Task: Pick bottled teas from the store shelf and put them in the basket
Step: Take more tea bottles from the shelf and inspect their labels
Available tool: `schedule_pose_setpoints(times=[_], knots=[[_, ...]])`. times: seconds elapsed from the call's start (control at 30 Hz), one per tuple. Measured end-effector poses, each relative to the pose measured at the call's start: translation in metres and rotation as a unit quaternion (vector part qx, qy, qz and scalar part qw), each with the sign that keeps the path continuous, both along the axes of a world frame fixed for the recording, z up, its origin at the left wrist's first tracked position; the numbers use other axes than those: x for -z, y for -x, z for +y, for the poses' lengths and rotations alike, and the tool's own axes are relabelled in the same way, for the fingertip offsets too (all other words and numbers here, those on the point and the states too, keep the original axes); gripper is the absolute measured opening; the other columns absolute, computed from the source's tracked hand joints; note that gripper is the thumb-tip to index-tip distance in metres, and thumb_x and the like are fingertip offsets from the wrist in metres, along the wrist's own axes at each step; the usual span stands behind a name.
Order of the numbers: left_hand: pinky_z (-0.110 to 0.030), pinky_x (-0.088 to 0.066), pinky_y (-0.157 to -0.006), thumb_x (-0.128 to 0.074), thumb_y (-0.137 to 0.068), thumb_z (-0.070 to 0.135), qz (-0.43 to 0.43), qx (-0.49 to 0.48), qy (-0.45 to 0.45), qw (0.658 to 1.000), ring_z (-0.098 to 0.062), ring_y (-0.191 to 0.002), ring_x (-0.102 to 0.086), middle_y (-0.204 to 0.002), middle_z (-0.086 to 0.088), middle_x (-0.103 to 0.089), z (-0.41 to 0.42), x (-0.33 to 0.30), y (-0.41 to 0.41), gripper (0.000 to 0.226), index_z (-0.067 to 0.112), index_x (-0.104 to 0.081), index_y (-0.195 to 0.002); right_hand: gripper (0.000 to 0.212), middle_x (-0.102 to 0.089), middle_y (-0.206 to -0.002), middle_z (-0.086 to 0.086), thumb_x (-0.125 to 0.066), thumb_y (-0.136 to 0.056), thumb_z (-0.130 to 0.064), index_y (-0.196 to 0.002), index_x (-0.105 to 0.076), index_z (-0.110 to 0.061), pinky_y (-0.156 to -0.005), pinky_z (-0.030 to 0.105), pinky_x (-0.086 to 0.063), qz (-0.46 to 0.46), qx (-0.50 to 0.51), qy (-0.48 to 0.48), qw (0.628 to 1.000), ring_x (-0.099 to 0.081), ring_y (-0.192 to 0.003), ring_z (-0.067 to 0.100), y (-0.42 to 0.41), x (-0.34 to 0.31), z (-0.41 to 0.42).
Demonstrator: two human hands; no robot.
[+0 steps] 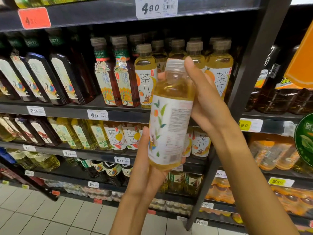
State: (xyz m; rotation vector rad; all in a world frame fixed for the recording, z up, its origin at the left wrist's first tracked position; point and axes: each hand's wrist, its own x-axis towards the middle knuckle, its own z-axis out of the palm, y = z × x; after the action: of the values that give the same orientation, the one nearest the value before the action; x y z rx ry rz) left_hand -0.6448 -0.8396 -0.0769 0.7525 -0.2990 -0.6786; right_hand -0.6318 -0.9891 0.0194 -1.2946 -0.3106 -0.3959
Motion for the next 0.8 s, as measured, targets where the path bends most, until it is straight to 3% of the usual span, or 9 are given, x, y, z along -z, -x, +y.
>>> schedule_pose_setpoints(times=[0.1,0.23,0.37,0.43,0.5,0.57,0.67,0.73,0.8], knots=[[-0.034,-0.057,-0.060,-0.072,-0.075,0.051,0.090,0.137,0.061,0.985,-0.028,-0.077,-0.067,-0.099,-0.021,-0.066,-0.002,-0.001,0.000,0.070,0.001,-0.060,-0.121,0.053,-0.064,-0.121,0.012,-0.049,-0.094,-0.039,-0.134,-0.048,-0.003,-0.106,0.043,-0.042,0.031,-0.065,-0.056,0.996,-0.057,-0.120,0.027,0.000,0.004,0.003],[-0.039,-0.058,-0.064,-0.067,-0.084,0.034,0.168,0.214,0.101,0.957,-0.036,-0.079,-0.066,-0.098,-0.028,-0.063,-0.005,0.002,0.001,0.056,-0.010,-0.056,-0.117,0.038,-0.072,-0.099,0.007,-0.044,-0.094,-0.034,-0.120,-0.055,-0.009,-0.086,0.037,-0.054,0.041,-0.110,-0.065,0.991,-0.068,-0.098,0.024,-0.005,0.008,0.008],[-0.046,-0.050,-0.095,-0.038,-0.099,0.040,0.042,-0.005,-0.031,0.999,-0.034,-0.111,-0.061,-0.123,-0.018,-0.064,-0.008,0.022,-0.004,0.045,0.013,-0.063,-0.124,0.027,-0.073,-0.091,0.002,-0.051,-0.093,-0.031,-0.106,-0.065,-0.012,-0.079,0.029,-0.054,0.036,-0.025,-0.022,0.999,-0.068,-0.089,0.017,-0.002,0.007,0.008],[-0.050,-0.041,-0.105,-0.032,-0.099,0.051,-0.072,-0.102,-0.085,0.989,-0.028,-0.122,-0.056,-0.130,-0.010,-0.061,-0.007,0.021,-0.006,0.050,0.022,-0.059,-0.129,0.022,-0.073,-0.094,0.001,-0.058,-0.092,-0.033,-0.102,-0.066,-0.015,-0.079,0.025,-0.053,0.035,0.039,0.004,0.999,-0.068,-0.091,0.014,-0.001,0.006,0.008],[-0.046,-0.044,-0.102,-0.039,-0.089,0.066,-0.177,-0.134,-0.126,0.967,-0.022,-0.122,-0.057,-0.129,-0.004,-0.062,-0.011,0.017,-0.007,0.062,0.024,-0.055,-0.132,0.021,-0.074,-0.097,-0.001,-0.062,-0.091,-0.031,-0.106,-0.065,-0.017,-0.080,0.021,-0.054,0.033,0.096,0.014,0.995,-0.069,-0.093,0.010,0.000,0.006,0.009],[-0.029,-0.053,-0.089,-0.056,-0.075,0.070,-0.236,-0.168,-0.183,0.939,-0.014,-0.112,-0.063,-0.119,0.004,-0.067,-0.015,0.016,-0.006,0.063,0.032,-0.057,-0.125,0.025,-0.074,-0.097,-0.002,-0.064,-0.090,-0.031,-0.110,-0.064,-0.016,-0.079,0.018,-0.054,0.052,0.120,0.012,0.991,-0.069,-0.093,0.007,-0.001,0.007,0.011],[-0.030,-0.056,-0.084,-0.067,-0.065,0.068,-0.205,-0.180,-0.190,0.943,-0.020,-0.104,-0.067,-0.108,0.001,-0.072,-0.018,0.016,-0.005,0.059,0.033,-0.064,-0.112,0.034,-0.075,-0.097,-0.003,-0.061,-0.091,-0.036,-0.116,-0.062,-0.013,-0.077,0.019,-0.053,0.096,0.072,0.008,0.993,-0.069,-0.094,0.008,-0.004,0.006,0.007],[-0.042,-0.055,-0.086,-0.067,-0.063,0.073,-0.148,-0.126,-0.143,0.970,-0.025,-0.103,-0.068,-0.112,-0.007,-0.071,-0.014,0.018,-0.006,0.069,0.027,-0.066,-0.115,0.036,-0.074,-0.101,-0.001,-0.058,-0.093,-0.036,-0.120,-0.062,-0.011,-0.082,0.022,-0.053,0.112,0.035,-0.015,0.993,-0.069,-0.098,0.011,-0.006,0.008,0.003],[-0.037,-0.058,-0.073,-0.060,-0.070,0.074,-0.111,-0.054,-0.097,0.988,-0.026,-0.092,-0.070,-0.111,-0.009,-0.071,-0.008,0.015,-0.007,0.065,0.028,-0.069,-0.115,0.036,-0.073,-0.106,0.002,-0.058,-0.093,-0.033,-0.122,-0.060,-0.011,-0.089,0.027,-0.052,0.118,0.017,-0.065,0.991,-0.067,-0.102,0.014,-0.008,0.012,0.003]])
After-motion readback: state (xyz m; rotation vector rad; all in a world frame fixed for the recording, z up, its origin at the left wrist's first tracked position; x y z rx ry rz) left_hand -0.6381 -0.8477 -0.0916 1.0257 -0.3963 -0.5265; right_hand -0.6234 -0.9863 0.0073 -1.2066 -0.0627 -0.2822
